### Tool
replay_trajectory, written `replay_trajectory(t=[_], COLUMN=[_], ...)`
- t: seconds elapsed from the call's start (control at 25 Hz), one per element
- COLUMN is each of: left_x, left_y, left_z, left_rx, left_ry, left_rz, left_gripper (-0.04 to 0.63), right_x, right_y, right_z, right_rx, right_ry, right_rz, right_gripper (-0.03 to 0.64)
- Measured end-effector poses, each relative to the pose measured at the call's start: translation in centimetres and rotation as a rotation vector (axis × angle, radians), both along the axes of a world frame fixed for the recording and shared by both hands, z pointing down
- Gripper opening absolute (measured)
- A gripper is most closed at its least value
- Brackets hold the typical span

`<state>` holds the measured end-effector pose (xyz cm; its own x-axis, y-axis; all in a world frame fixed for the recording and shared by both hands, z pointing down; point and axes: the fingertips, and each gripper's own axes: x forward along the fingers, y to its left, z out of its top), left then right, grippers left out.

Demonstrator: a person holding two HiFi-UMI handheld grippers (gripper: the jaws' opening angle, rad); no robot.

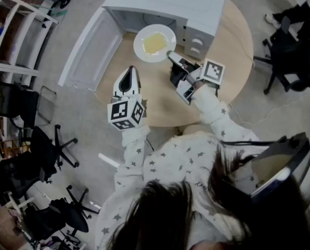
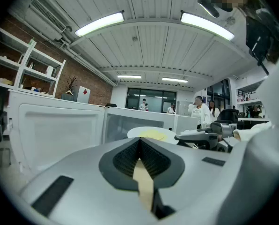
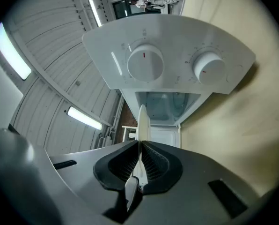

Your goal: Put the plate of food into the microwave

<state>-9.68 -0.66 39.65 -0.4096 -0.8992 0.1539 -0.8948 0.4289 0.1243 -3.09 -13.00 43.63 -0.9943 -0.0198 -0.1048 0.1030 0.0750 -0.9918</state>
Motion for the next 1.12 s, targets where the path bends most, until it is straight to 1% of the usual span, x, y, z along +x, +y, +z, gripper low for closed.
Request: replay_trajectory(t=[0.16,0.36,0.56,0.84,1.0,1.12], left_x=[-0.8,-3.5,-6.3,-9.6,-11.1,-11.5], left_y=[-1.1,-3.2,-5.3,-7.7,-8.6,-9.1], left_z=[0.3,0.8,1.6,2.5,2.8,3.5], left_rx=[-0.004,-0.022,-0.037,-0.067,-0.071,-0.079], left_ry=[0.001,0.008,0.024,0.046,0.046,0.053], left_rz=[0.005,0.06,0.173,0.391,0.46,0.506], left_gripper=[0.002,0.002,0.002,0.002,0.002,0.002], right_x=[-0.8,-2.8,-4.9,-6.8,-8.0,-8.3], right_y=[-0.8,-2.3,-3.3,-3.9,-4.6,-5.1], right_z=[0.6,1.6,2.5,2.5,3.2,4.3], right_rx=[-0.028,-0.04,-0.052,-0.083,-0.095,-0.098], right_ry=[0.005,0.029,0.053,0.053,0.055,0.08], right_rz=[0.004,0.06,0.174,0.381,0.46,0.519], right_gripper=[0.018,0.018,0.018,0.018,0.018,0.018])
